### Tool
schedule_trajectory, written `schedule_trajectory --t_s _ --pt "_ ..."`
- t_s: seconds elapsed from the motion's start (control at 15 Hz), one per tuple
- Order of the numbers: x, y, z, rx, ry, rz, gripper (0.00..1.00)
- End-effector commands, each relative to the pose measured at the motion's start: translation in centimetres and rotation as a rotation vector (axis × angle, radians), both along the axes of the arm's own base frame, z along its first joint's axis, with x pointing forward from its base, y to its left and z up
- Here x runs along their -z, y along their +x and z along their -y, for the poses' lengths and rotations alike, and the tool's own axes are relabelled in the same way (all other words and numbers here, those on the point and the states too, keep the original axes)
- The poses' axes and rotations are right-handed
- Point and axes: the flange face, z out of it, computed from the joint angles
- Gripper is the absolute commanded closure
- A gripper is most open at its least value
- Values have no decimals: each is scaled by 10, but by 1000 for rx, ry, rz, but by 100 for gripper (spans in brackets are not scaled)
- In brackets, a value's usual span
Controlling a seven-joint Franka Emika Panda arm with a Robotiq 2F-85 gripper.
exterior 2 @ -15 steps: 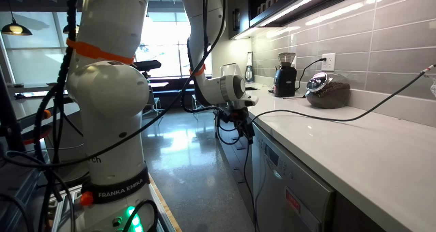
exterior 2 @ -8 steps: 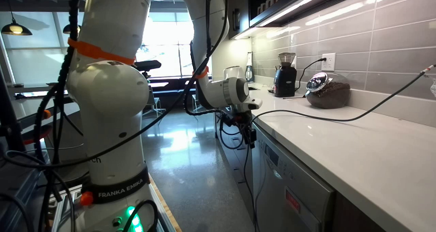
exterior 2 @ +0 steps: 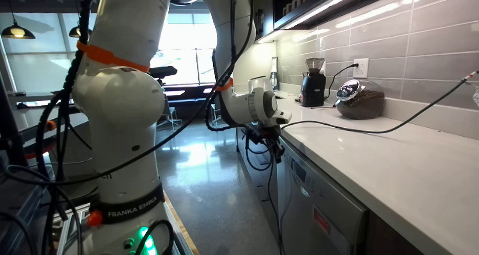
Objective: Press a button on the dishwasher.
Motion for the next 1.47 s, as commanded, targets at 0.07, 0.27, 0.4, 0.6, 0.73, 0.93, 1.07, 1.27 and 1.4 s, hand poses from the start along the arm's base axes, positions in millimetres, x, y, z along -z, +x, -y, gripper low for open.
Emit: schedule_trajectory --t_s 0.07,0.27,0.4,0.6,0.73,0.93,1.07,1.27,1.4 --pt "10 4 -2 -11 16 32 100" --pt "14 7 -1 -11 17 43 100" --pt "16 10 0 -12 20 52 100" --pt "18 15 1 -13 20 61 100" --pt "20 17 3 -10 16 60 100" --pt "21 21 7 -4 8 63 100" --pt "21 23 10 1 4 67 100" --pt "20 26 13 5 1 73 100" --pt "20 27 14 7 0 77 100"
